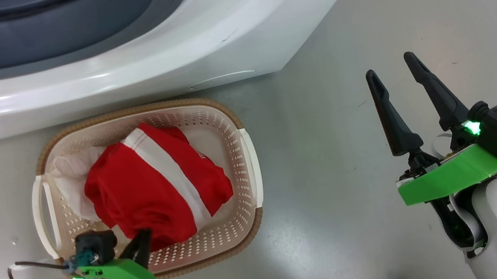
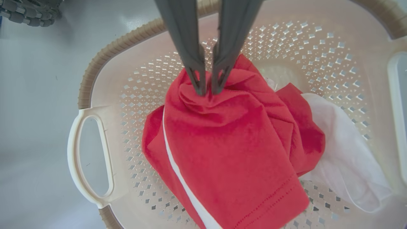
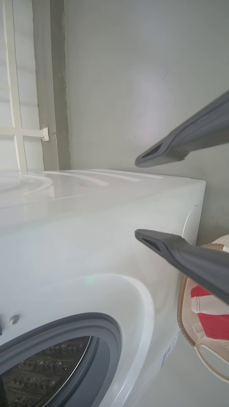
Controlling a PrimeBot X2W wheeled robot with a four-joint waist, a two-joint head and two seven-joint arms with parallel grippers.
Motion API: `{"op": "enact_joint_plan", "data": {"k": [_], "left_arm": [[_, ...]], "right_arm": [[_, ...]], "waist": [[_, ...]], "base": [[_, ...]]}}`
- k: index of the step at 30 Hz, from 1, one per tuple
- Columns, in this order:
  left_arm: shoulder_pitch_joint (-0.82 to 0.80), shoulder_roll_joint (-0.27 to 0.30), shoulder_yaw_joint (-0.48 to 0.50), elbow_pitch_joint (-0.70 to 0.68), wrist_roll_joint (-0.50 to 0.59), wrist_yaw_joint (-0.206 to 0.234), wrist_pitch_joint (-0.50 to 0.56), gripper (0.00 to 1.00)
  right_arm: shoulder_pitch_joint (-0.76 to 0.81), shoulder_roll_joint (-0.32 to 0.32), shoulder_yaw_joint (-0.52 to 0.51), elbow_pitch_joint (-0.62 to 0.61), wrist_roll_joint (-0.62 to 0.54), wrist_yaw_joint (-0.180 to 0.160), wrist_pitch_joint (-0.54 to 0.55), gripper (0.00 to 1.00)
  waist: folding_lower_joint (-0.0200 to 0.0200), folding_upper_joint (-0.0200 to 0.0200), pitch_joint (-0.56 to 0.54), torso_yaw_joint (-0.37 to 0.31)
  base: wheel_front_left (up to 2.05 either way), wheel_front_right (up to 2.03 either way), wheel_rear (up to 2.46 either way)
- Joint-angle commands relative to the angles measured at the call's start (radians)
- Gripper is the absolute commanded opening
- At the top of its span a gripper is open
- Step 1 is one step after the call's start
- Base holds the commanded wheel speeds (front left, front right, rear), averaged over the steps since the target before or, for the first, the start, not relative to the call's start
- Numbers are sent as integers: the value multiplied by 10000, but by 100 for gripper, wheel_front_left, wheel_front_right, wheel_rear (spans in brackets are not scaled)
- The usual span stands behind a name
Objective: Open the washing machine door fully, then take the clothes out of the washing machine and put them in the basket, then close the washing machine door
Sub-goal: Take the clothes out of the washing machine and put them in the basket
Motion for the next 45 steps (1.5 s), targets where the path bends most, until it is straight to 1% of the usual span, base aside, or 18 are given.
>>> {"op": "enact_joint_plan", "data": {"k": [1,9,16,24,34,35,40,45], "left_arm": [[15,380,284,-148,-23,-54,-61,100],[80,503,770,-480,56,-54,-62,100],[268,599,1724,-1231,433,-54,-62,100],[919,519,3444,-2350,1576,-54,-62,100],[2065,116,5480,-4110,3105,-54,-62,100],[2065,116,5480,-4110,3105,-54,-62,100],[2889,-67,6339,-5145,3738,-54,-62,100],[3790,-292,6951,-6182,4356,-54,-62,100]], "right_arm": [[-26,22,185,-238,41,63,-63,100],[-7,22,118,-168,63,63,-63,100],[108,22,70,-51,57,63,-63,100],[429,22,-30,129,-12,63,-63,100],[1019,22,-199,292,-54,63,-63,100],[1019,22,-199,292,-54,63,-63,100],[1396,22,-244,377,-62,63,-63,100],[1835,22,-362,430,-122,63,-63,100]], "waist": [[0,-1,-3,5],[0,-1,-197,81],[0,-1,-733,206],[0,-1,-1661,380],[0,-1,-2855,467],[0,-1,-2855,467],[0,-1,-3454,451],[0,-1,-4019,448]], "base": [[0,0,0],[0,0,0],[0,0,0],[0,0,0],[0,0,0],[0,0,0],[0,0,0],[0,0,0]]}}
